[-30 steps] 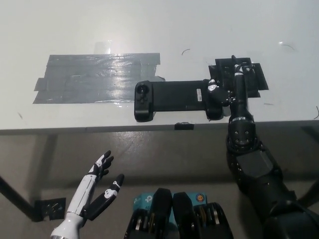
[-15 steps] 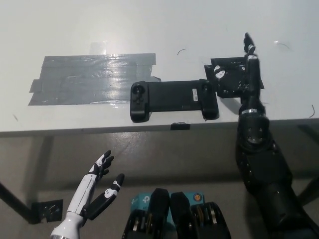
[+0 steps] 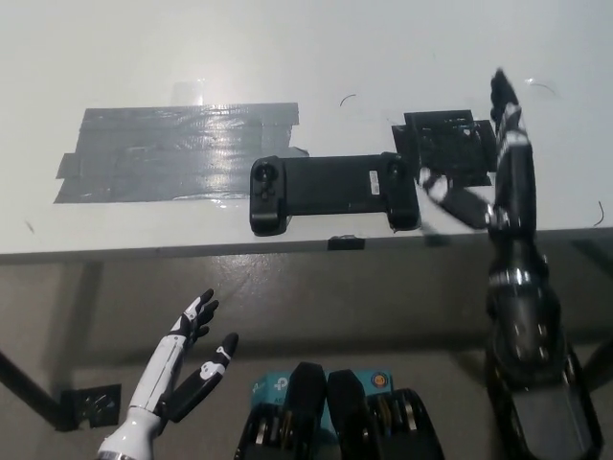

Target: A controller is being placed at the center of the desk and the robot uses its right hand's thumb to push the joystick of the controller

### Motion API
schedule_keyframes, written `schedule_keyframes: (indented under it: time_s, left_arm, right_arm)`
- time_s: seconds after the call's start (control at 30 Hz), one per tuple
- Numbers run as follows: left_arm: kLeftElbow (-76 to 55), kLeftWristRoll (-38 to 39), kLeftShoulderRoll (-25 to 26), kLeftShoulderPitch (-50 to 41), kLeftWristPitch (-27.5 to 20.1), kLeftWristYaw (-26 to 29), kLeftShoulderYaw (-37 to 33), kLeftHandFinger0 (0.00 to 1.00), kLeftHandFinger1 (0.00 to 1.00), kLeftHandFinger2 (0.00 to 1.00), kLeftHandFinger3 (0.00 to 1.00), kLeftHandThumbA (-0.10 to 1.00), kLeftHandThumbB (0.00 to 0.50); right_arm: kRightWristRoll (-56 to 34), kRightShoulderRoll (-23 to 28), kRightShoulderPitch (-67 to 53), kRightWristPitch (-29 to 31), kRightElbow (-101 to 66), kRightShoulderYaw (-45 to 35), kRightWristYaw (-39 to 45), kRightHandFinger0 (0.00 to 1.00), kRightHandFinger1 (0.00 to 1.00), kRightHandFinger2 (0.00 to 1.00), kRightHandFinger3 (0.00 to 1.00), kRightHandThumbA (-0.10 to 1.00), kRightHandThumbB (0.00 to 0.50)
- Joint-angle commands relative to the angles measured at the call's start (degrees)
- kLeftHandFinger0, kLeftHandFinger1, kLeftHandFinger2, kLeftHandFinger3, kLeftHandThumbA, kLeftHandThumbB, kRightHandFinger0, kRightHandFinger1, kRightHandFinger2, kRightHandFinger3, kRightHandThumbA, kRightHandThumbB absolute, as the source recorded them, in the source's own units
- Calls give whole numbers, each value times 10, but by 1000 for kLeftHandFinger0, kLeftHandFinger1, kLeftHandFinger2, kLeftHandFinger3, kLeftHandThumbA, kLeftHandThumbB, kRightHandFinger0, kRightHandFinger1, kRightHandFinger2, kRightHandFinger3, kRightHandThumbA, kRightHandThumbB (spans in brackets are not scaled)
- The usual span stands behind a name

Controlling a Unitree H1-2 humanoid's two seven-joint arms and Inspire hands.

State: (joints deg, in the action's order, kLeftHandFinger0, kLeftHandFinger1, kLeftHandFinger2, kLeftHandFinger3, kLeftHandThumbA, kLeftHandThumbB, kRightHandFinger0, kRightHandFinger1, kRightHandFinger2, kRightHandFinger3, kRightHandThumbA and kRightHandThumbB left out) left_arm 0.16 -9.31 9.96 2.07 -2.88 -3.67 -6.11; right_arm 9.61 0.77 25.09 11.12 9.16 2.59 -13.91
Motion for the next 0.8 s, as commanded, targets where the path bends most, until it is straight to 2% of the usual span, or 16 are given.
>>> schedule_keyframes:
  time_s: [0.0, 0.1, 0.23, 0.4, 0.77]
  left_arm:
    - [-15, 0, 1, 8, -14, -2, 2, 1000, 1000, 1000, 1000, 679, 0]
    - [-12, -3, 1, 4, -19, 0, 2, 1000, 1000, 1000, 1000, 678, 0]
    - [-16, 0, -2, -1, -14, 2, 5, 1000, 1000, 1000, 1000, 680, 1]
    - [-19, -4, -5, -6, -12, 4, 3, 1000, 1000, 1000, 1000, 689, 1]
    - [-19, 2, -1, -6, -19, 0, 5, 1000, 1000, 1000, 1000, 664, 0]
  right_arm:
    - [17, 32, -109, -17, -141, 62, 88, 1000, 1000, 1000, 1000, 1000, 246]
    - [17, 39, -143, -9, -124, 81, 91, 1000, 1000, 1000, 1000, 1000, 251]
    - [24, 51, -159, 21, -72, 99, 94, 1000, 1000, 1000, 1000, 977, 210]
    - [19, 59, -166, 42, -40, 95, 96, 1000, 1000, 1000, 1000, 929, 187]
    - [26, 52, -162, 45, -21, 94, 103, 1000, 1000, 1000, 1000, 888, 172]
